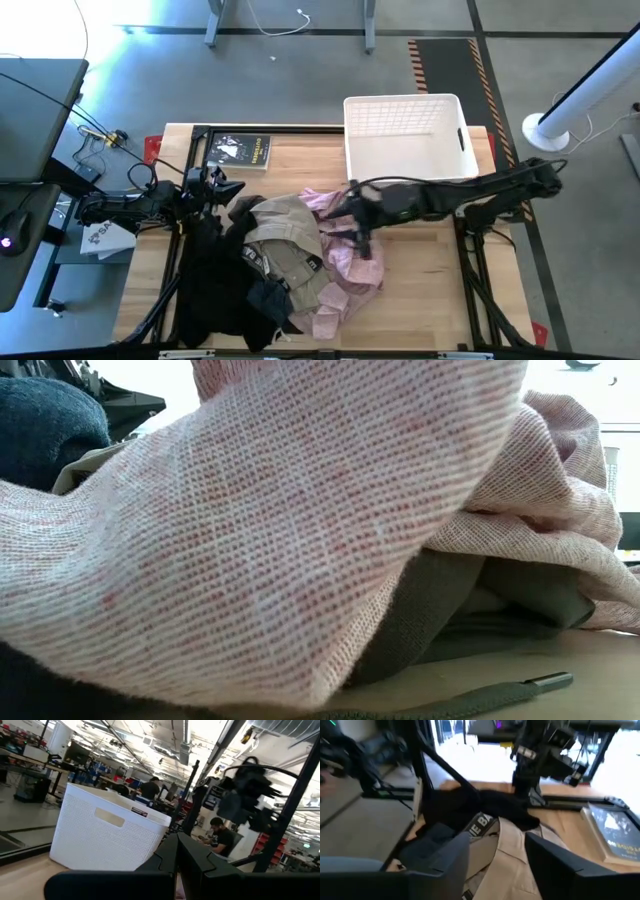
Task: Sort clothes
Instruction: Put the brown shorts into the white bin
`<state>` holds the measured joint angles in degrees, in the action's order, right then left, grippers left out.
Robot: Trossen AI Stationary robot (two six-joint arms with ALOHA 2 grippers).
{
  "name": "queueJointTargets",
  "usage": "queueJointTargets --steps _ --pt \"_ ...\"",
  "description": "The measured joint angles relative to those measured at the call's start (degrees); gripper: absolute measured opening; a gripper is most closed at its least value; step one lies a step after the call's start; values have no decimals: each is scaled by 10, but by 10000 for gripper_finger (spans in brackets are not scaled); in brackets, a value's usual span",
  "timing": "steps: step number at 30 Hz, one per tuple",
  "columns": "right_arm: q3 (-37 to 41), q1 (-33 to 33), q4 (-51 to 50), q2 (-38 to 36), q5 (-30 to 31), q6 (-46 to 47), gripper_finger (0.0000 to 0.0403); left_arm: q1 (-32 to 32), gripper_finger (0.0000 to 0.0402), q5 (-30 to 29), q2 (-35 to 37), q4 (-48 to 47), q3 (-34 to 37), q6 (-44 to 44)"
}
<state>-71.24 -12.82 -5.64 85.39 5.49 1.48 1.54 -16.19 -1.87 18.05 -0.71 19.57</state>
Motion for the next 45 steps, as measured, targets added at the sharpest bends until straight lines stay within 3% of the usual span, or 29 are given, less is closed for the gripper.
queueJointTargets --steps 6,16,21,26,31,38,42,45 --pt "-158 2 -122 125 22 0 265 0 8 28 0 -1 0 42" --pt "-354 26 -213 310 -6 -33 273 0 8 19 0 1 0 54" --pt "-414 50 -250 393 -12 -13 273 0 8 10 0 2 0 53" --pt "-421 71 -315 470 -61 3 269 0 8 11 0 2 0 53" --pt "-426 75 -328 522 -66 25 220 0 8 11 0 2 0 54" --pt "-420 58 -327 498 -31 30 32 0 8 -27 0 87 0 98" --pt "-418 42 -327 440 31 23 22 0 8 -68 0 178 -1 15" --pt "-419 33 -340 391 42 21 16 0 8 -66 0 186 -1 -35"
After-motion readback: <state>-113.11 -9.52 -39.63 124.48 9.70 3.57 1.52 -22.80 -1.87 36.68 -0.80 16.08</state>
